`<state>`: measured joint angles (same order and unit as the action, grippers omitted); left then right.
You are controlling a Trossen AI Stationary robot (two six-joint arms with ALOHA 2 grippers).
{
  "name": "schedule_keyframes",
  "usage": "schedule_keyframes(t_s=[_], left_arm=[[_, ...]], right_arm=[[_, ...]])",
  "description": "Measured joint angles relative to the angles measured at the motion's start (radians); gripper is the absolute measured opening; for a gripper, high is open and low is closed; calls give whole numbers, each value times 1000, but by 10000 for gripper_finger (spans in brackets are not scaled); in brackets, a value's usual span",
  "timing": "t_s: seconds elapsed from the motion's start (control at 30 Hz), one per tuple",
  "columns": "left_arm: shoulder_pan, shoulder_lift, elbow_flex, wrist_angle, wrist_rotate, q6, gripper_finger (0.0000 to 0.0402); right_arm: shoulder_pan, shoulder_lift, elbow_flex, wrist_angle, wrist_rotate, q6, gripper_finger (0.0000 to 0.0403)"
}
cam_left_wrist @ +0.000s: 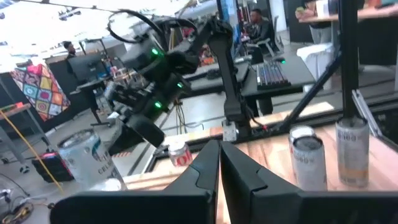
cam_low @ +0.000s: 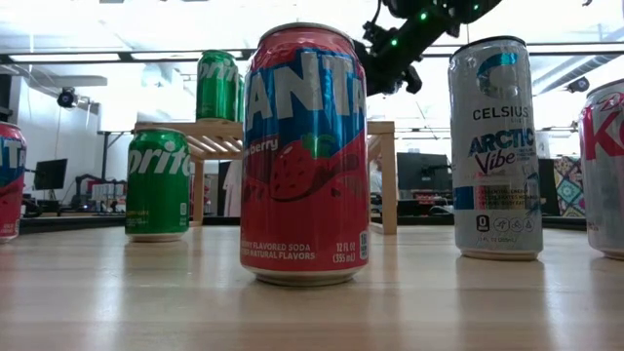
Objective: Place canned beverage on shelf
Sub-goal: Adjust the soda cans
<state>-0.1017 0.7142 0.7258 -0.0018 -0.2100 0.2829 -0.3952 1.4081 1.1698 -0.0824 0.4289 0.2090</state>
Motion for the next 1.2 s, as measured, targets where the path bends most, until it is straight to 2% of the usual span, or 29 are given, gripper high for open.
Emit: schedule_keyframes(t_s=[0.43,0.97,1.2], left_arm=[[0,-43,-84,10,0,23,0],[0,-82,-94,9,0,20,0],[0,-82,-94,7,0,22,0]], right_arm=[[-2,35,0,88,-83,55,9],[7,92,0,125,-101,86,9],[11,92,0,125,-142,98,9]])
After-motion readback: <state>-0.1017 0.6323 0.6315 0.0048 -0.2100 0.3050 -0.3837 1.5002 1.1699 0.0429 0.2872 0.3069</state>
